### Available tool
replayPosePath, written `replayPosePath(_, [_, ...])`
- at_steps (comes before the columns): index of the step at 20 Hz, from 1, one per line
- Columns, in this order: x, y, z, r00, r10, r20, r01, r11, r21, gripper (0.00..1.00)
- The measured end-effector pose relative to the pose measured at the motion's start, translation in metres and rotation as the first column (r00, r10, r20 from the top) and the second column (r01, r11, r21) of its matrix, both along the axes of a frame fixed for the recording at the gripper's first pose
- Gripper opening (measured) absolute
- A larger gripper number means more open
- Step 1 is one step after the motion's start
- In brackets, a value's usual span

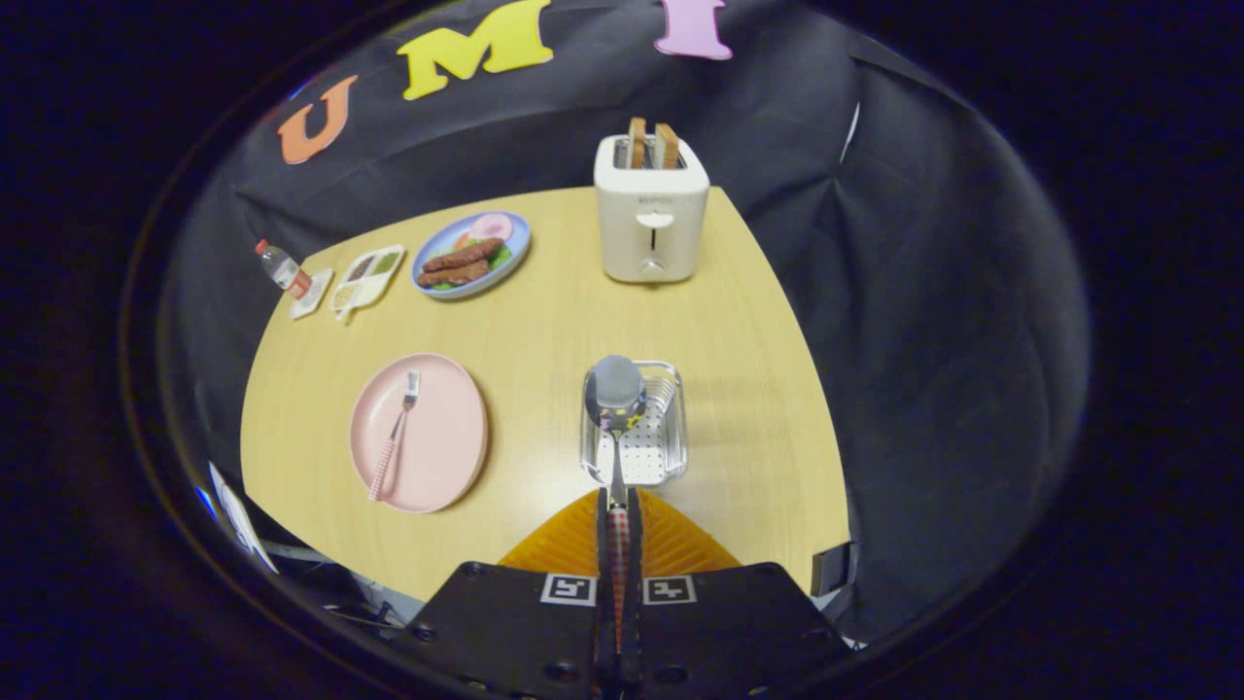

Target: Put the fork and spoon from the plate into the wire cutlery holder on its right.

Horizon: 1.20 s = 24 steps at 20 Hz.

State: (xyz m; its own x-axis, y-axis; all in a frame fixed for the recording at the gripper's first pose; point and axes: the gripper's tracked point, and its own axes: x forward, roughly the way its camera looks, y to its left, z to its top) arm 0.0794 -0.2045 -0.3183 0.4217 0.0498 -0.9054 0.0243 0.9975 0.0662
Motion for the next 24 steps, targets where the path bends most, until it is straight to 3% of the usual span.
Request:
replayPosePath(5, [0.009,-0.016,-0.018,0.983,0.041,-0.179,-0.043,0.999,-0.010,0.05])
replayPosePath(9, [0.009,-0.018,-0.028,0.940,0.029,-0.341,-0.022,0.999,0.024,0.05])
replayPosePath(14, [0.022,-0.007,-0.027,0.899,0.064,-0.434,-0.058,0.998,0.027,0.07])
replayPosePath(18, [0.033,-0.005,-0.025,0.898,0.066,-0.435,-0.083,0.996,-0.020,0.07])
replayPosePath(24, [0.043,0.011,-0.012,0.930,0.072,-0.359,-0.094,0.995,-0.045,0.10])
